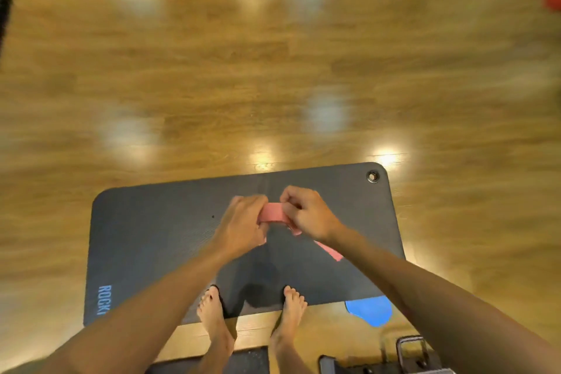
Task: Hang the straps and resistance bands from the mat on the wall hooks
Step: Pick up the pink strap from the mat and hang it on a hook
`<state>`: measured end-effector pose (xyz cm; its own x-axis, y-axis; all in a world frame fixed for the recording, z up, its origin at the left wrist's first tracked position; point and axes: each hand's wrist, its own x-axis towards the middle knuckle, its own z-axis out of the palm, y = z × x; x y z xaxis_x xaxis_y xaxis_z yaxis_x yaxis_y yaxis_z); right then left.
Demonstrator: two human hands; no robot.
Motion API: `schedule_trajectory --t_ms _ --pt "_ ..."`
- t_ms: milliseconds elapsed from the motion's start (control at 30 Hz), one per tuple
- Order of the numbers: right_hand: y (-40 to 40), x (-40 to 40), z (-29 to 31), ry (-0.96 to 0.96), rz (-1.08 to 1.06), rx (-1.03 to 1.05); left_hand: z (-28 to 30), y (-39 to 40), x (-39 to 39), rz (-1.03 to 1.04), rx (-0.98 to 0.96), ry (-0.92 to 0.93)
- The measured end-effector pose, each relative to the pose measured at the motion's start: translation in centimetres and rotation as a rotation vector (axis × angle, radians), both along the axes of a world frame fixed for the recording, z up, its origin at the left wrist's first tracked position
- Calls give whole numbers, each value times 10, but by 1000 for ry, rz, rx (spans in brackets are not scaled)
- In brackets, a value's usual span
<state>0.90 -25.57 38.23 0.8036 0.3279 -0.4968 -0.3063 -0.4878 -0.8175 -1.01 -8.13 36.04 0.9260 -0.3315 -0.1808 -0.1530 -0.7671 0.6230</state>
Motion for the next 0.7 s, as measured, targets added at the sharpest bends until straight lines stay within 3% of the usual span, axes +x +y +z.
schedule_trajectory --t_ms 100,200,367,467,600,700 --pt "-17 1 87 72 -46 11 81 -12 6 -17 -1 -20" --pt "-31 3 175 102 74 -92 176 -31 16 -23 -61 175" --pt "-61 21 297 67 147 -259 306 -55 58 -299 -197 474" --pt "-87 23 360 65 17 -160 358 -58 93 -444 -382 697" --pt "-107 5 407 -58 -227 -64 401 -89 116 -594 -379 635" --pt "-115 -23 419 -121 -466 27 416 -118 113 -728 -320 698"
